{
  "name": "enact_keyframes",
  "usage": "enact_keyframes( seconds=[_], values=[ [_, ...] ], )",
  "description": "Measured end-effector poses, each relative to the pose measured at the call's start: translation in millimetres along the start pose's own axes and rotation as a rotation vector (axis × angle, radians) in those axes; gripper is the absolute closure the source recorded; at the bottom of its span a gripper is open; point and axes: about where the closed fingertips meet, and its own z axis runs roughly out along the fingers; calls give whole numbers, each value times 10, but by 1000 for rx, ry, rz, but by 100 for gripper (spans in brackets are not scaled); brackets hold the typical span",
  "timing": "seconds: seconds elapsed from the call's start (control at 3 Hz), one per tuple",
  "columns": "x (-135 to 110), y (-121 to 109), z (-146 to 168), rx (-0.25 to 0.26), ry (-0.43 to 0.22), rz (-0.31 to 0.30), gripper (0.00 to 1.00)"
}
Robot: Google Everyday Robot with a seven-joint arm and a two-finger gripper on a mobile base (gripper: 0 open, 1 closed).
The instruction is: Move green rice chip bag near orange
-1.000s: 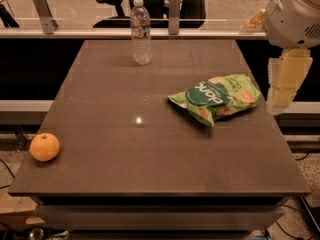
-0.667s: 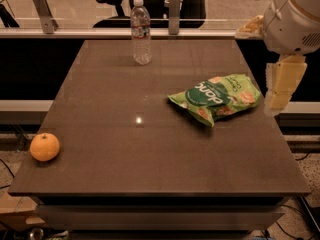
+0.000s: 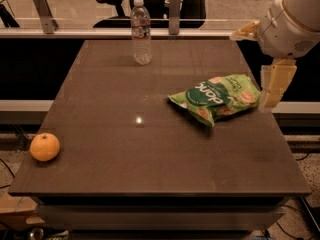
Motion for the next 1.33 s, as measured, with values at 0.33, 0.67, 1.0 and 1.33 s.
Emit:
enact_keyframes(
  seconds=[0.33,0.67,1.0,1.33],
  values=[
    [53,-126,165,-24,1,-14,0],
    [16,-176,347,-59,48,-63,0],
    [93,-207,494,-72,109,-94,0],
    [227,-191,612,-65,191,-99,0]
  ],
)
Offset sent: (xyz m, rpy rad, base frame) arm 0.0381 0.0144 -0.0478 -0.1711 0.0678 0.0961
